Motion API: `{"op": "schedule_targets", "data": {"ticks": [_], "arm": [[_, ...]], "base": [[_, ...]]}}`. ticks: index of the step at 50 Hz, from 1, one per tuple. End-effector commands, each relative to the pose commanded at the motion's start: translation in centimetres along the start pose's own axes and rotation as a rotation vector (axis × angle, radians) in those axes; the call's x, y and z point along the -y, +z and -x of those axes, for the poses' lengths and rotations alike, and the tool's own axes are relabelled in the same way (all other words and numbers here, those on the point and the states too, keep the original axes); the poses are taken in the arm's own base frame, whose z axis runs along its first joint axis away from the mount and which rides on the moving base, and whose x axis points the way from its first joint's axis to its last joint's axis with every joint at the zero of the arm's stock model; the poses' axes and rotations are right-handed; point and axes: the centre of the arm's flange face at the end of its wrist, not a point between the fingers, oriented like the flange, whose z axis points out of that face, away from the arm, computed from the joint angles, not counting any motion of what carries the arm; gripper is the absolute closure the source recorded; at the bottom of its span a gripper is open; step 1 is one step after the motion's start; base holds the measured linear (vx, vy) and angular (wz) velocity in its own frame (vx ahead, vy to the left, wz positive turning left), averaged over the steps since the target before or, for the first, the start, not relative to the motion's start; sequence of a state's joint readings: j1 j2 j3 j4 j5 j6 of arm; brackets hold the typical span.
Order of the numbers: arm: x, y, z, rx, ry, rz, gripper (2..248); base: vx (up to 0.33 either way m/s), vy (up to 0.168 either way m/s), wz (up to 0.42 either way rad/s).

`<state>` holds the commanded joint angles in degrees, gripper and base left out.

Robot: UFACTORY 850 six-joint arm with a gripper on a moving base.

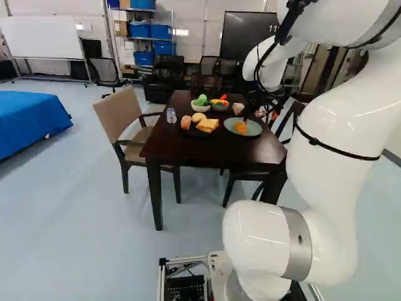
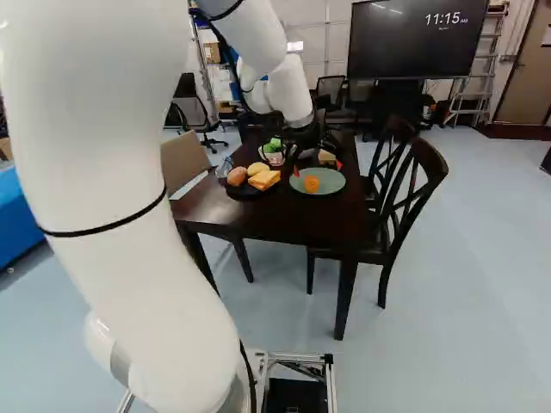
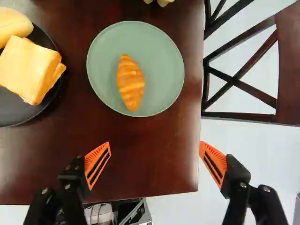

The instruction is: Move the croissant to the empty plate

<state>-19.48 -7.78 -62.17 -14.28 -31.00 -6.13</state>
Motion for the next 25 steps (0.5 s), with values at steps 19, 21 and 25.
{"op": "schedule_targets", "data": {"ticks": [19,21,25], "arm": [[1.6,-1.7,3.3,0.004,-0.014,-0.007,3],[1.8,-1.9,3.6,0.003,-0.017,-0.009,3],[2.3,-2.2,4.3,0.002,-0.023,-0.011,3]], "base": [[0.000,0.000,0.000],[0.000,0.000,0.000],[0.000,0.000,0.000]]}}
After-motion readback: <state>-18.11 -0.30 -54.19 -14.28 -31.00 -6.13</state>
